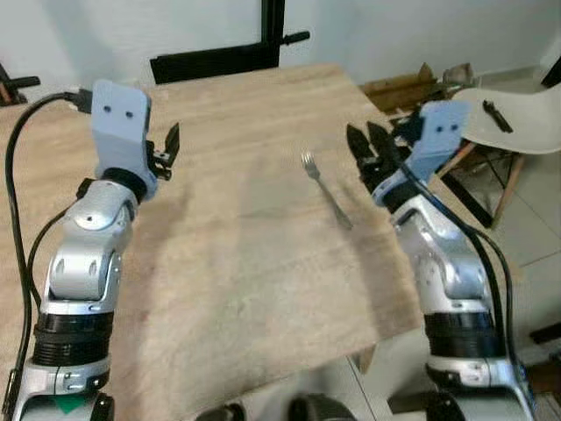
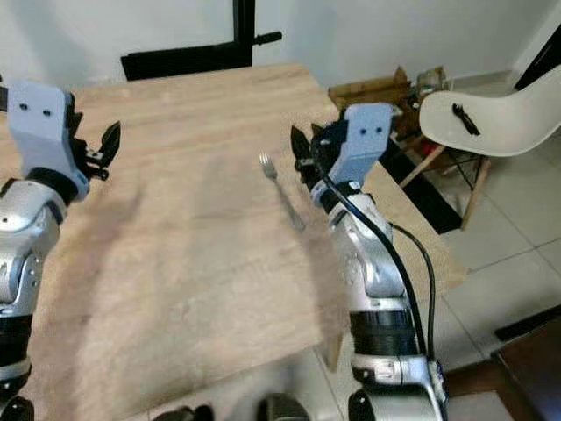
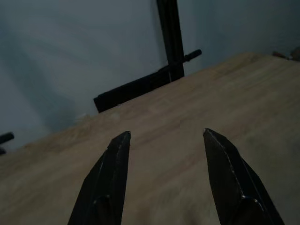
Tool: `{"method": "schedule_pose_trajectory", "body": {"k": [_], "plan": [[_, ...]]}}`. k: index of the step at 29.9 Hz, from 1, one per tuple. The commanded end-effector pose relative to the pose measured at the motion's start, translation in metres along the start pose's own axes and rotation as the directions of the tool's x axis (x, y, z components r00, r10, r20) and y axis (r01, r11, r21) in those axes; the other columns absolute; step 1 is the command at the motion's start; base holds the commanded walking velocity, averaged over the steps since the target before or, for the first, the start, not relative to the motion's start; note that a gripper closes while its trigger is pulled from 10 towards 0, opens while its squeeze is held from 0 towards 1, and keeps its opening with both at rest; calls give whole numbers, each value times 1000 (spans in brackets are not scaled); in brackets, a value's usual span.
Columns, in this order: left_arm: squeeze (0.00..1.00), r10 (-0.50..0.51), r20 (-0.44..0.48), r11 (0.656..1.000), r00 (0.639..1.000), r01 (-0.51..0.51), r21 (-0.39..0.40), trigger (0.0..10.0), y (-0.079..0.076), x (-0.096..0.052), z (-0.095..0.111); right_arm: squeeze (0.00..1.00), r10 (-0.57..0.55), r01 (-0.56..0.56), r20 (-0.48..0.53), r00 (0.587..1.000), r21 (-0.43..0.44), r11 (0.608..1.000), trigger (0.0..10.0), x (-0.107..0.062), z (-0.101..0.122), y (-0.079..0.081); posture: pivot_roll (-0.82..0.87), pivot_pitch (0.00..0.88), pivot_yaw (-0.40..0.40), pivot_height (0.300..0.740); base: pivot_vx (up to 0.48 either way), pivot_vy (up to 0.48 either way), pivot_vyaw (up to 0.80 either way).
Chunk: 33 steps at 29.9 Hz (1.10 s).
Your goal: Setting the table
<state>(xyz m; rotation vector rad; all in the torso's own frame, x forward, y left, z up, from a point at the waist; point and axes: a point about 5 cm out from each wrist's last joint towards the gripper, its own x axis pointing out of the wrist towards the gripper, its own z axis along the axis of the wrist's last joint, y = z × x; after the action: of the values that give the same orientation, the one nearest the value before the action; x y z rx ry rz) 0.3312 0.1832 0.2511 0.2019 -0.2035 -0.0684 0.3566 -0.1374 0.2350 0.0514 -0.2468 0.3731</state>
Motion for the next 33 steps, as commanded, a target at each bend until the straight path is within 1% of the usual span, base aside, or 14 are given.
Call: {"method": "schedule_pose_trajectory", "body": {"k": [1, 2, 5, 8, 10, 12, 15, 17, 23, 24, 26, 27, 28, 33], "plan": [[0, -29, -14, 1000, 999, 29, 6, 10000, -6, 1, -2, 0, 36, -36, -28, 999, -22, 999, 10000, 3, -6, 4, -63, 91, 67, 740, 0, 0, 0], [0, -57, -10, 998, 998, 57, 8, 10000, -10, 0, -1, 0, 56, -58, -49, 997, -33, 998, 10000, 6, -9, 6, -71, 96, 68, 740, 0, 0, 0], [0, -188, 4, 979, 982, 187, 78, 10000, -26, -7, 1, 0, 96, -105, -145, 985, -55, 993, 10000, 12, -24, 1, -73, 105, 62, 740, 0, 0, 0], [0, -237, -3, 965, 972, 235, 114, 10000, -30, -10, 2, 0, 117, -128, -171, 978, -54, 990, 10000, 11, -28, -1, -71, 108, 60, 740, 0, 0, 0], [0, -287, -41, 946, 957, 290, 147, 10000, -34, -12, -1, 0, 150, -165, -205, 967, -56, 985, 10000, 10, -32, -3, -72, 110, 57, 740, 0, 0, 0], [0, -354, -66, 924, 933, 360, 127, 10000, -39, -15, -3, 0, 215, -228, -242, 946, -24, 973, 10000, 9, -36, -2, -70, 112, 53, 740, 0, 0, 0], [0, -434, -81, 889, 897, 441, 123, 10000, -47, -21, -3, 0, 280, -298, -301, 912, -14, 955, 10000, 3, -46, -2, -71, 113, 43, 740, 0, 0, 0], [0, -450, -78, 881, 890, 456, 123, 10000, -51, -22, -3, 0, 277, -304, -322, 905, -36, 952, 10000, 1, -50, -3, -72, 114, 39, 740, 0, 0, 0], [0, -455, -79, 879, 887, 462, 118, 10000, -53, -25, -3, 0, 263, -296, -339, 903, -46, 954, 10000, 1, -56, -7, -76, 122, 34, 740, 0, 0, 0], [0, -452, -84, 880, 888, 459, 124, 10000, -52, -25, -3, 0, 234, -289, -383, 894, -92, 953, 10000, -2, -65, -10, -75, 124, 35, 740, 0, 0, 0], [0, -446, -89, 882, 891, 454, 129, 10000, -49, -25, -4, 0, 223, -286, -399, 889, -106, 952, 10000, -3, -69, -11, -72, 127, 35, 740, 0, 0, 0], [0, -430, -96, 888, 898, 440, 138, 10000, -45, -23, -5, 0, 189, -265, -412, 891, -135, 955, 10000, -4, -74, -14, -72, 127, 35, 740, 0, 0, 0], [0, -421, -96, 892, 902, 431, 138, 10000, -43, -23, -5, 1000, 173, -247, -410, 896, -134, 960, 10000, -3, -75, -16, -69, 124, 35, 740, 0, 0, 0], [0, -413, -99, 896, 905, 423, 137, 10000, -41, -22, -4, 1000, 163, -228, -401, 901, -121, 966, 10000, -2, -74, -18, -68, 123, 33, 740, 0, 0, 0]]}}
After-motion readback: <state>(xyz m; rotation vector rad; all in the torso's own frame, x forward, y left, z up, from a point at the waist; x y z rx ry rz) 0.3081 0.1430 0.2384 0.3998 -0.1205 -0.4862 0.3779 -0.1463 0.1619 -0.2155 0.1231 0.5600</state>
